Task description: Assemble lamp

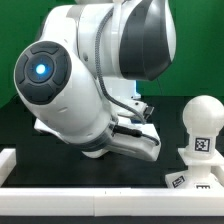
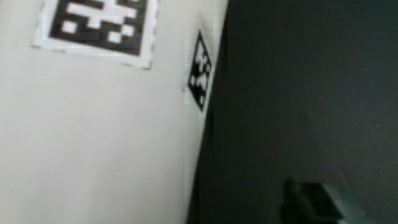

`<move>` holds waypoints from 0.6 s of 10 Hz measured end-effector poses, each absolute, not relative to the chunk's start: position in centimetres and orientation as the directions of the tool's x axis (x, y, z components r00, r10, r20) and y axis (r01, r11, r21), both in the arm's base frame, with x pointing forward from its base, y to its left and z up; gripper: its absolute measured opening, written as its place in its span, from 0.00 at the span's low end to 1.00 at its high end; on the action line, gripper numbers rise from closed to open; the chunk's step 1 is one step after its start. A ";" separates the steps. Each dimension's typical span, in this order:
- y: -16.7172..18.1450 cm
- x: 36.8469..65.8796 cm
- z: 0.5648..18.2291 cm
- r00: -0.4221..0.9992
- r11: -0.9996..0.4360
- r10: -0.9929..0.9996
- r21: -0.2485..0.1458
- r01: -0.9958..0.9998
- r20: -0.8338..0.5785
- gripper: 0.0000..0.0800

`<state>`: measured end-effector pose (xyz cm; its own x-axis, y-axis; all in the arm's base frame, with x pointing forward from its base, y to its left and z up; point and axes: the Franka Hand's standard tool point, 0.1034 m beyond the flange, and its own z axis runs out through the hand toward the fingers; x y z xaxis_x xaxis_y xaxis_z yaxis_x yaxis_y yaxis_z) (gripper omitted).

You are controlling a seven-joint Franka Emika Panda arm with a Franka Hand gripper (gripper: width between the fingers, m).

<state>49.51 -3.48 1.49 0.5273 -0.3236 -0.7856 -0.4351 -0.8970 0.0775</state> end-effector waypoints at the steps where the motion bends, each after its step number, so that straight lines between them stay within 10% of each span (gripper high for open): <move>1: -3.5 49.5 1.5 0.527 -0.897 -0.324 0.078 -0.435 -0.786 0.35; 3: -3.5 49.5 1.5 0.527 -0.897 -0.324 0.078 -0.435 -0.786 0.06; 6: -3.7 49.6 1.5 0.528 -0.897 -0.326 0.079 -0.436 -0.784 0.06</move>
Offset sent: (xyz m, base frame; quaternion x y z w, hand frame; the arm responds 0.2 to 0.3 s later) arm 0.0000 0.0000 0.0000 0.0000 0.0000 0.0000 1.0000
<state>49.59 -3.65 1.52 0.5281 -0.3256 -0.7843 -0.4358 -0.8966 0.0787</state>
